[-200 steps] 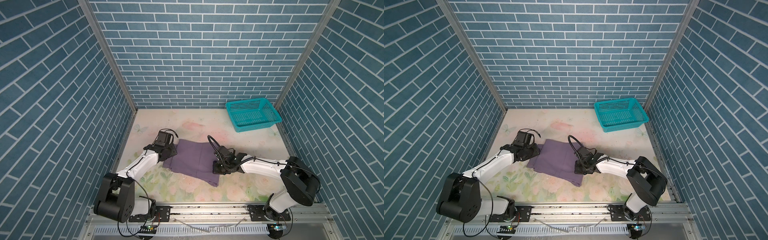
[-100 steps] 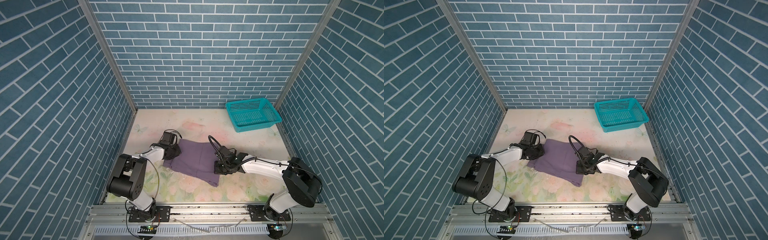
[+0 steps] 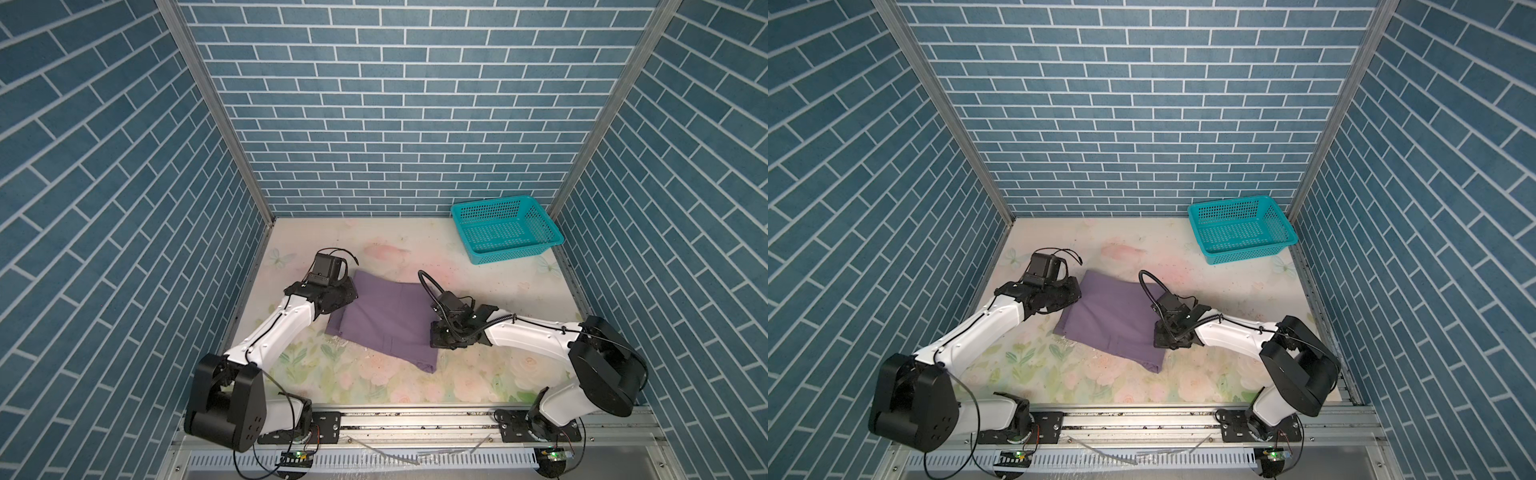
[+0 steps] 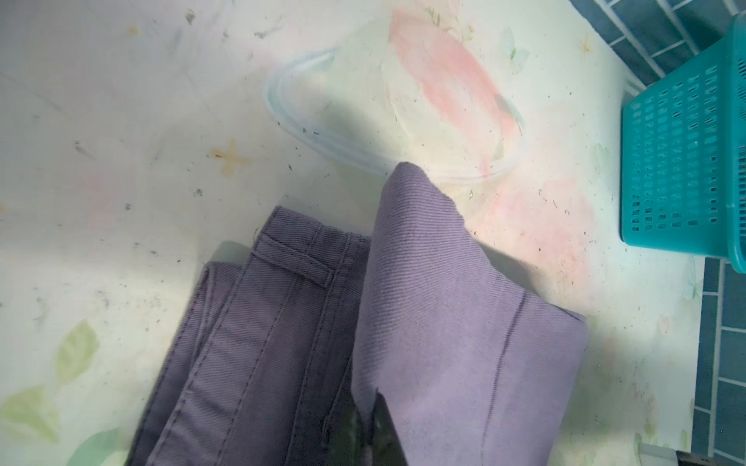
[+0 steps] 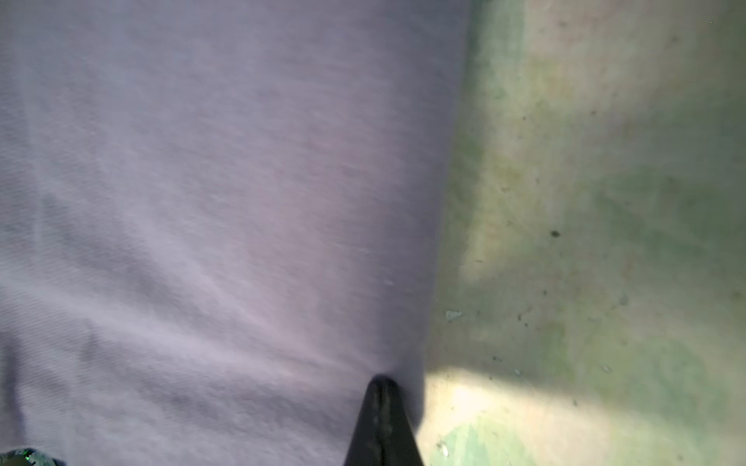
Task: Fold and stack the trousers
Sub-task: Smooth out the trousers at the center of the table.
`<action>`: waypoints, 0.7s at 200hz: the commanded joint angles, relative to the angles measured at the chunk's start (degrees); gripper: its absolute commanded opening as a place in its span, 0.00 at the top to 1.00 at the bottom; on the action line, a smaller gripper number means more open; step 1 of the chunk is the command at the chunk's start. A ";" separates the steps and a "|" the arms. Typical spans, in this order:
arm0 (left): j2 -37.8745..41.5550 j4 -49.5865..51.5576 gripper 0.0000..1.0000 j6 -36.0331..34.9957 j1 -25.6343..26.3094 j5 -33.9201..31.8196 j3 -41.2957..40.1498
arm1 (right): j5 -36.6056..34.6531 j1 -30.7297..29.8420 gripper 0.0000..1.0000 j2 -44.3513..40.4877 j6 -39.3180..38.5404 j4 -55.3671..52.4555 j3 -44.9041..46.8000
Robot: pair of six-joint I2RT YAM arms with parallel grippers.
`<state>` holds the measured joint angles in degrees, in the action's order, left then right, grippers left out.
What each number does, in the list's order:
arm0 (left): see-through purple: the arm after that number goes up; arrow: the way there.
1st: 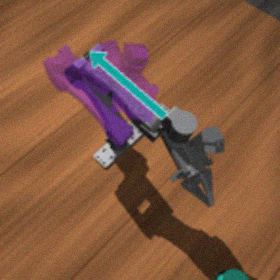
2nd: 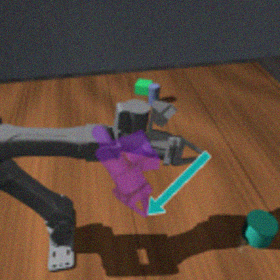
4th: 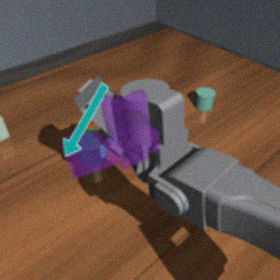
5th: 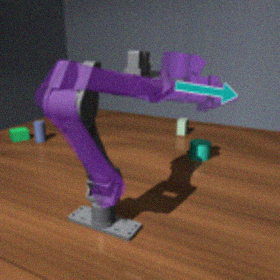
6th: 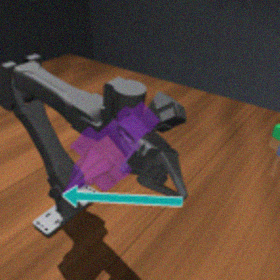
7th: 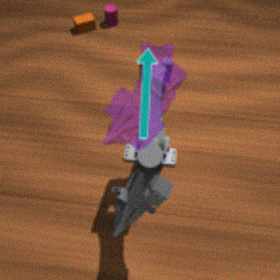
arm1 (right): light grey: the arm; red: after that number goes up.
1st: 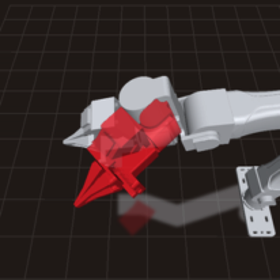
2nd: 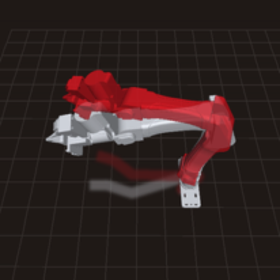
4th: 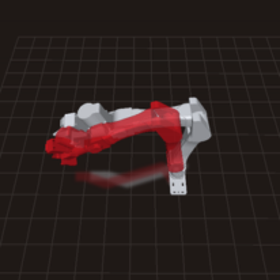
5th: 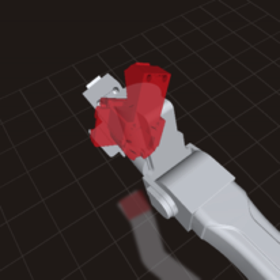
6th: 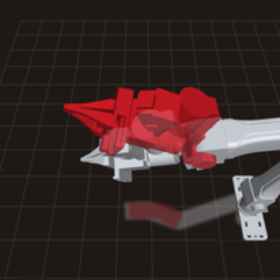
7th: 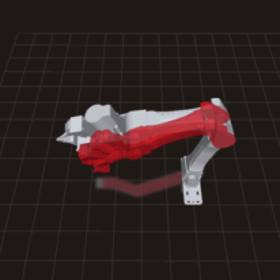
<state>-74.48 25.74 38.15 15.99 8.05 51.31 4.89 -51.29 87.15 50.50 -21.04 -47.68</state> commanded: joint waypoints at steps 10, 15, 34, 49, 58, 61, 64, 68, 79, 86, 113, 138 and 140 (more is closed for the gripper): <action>-0.17 4.44 1.00 -0.88 -1.09 -4.78 -0.34 | -2.37 0.26 0.76 -2.79 -1.34 -2.64 -0.80; -0.77 3.91 1.00 -0.89 -1.61 -4.49 -0.69 | -2.46 0.24 0.73 -3.05 -1.37 -2.69 -0.83; -3.50 1.51 1.00 -1.01 -4.17 -3.42 -1.75 | -2.97 0.23 0.64 -3.80 -1.27 -2.87 -0.51; -6.16 0.31 0.70 -1.31 -6.74 -3.36 -2.16 | -3.06 0.27 0.63 -4.26 -1.24 -2.99 -0.19; -7.78 -0.10 0.49 -1.14 -8.51 -2.01 -2.08 | -2.98 0.31 0.62 -4.58 -1.20 -2.69 0.19; -8.23 -0.27 0.46 -1.22 -9.12 -1.22 -2.02 | -2.88 0.31 0.62 -4.74 -1.20 -2.55 0.33; -8.70 -0.28 0.44 -1.20 -9.61 -0.78 -1.92 | -2.72 0.20 0.62 -4.88 -1.17 -2.52 0.45; -9.22 0.02 0.43 -1.19 -10.16 -0.57 -1.63 | -2.64 0.27 0.62 -5.04 -1.14 -2.23 0.61; -9.87 0.99 0.42 -1.13 -10.70 -1.05 -0.84 | -2.02 0.30 0.63 -5.46 -1.34 -1.54 0.99; -9.53 1.44 0.42 -1.15 -10.71 -1.50 -0.43 | -1.13 0.30 0.66 -5.59 -1.89 -0.90 1.01; -4.99 2.41 0.46 -0.18 -9.75 -1.46 -0.27 | 2.44 0.13 0.83 -4.64 -3.85 0.04 -0.39; -1.84 3.55 0.50 -0.63 -5.88 -2.21 1.07 | 4.67 -1.45 0.91 -1.11 -6.03 -0.06 -3.59; -1.71 3.43 0.51 -0.62 -5.57 -2.11 1.07 | 4.73 -1.64 0.92 -0.85 -6.14 0.01 -3.87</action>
<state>-79.00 27.40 37.89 7.29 6.37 50.39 6.85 -51.51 83.50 47.05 -21.32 -48.01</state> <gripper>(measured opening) 0.514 0.114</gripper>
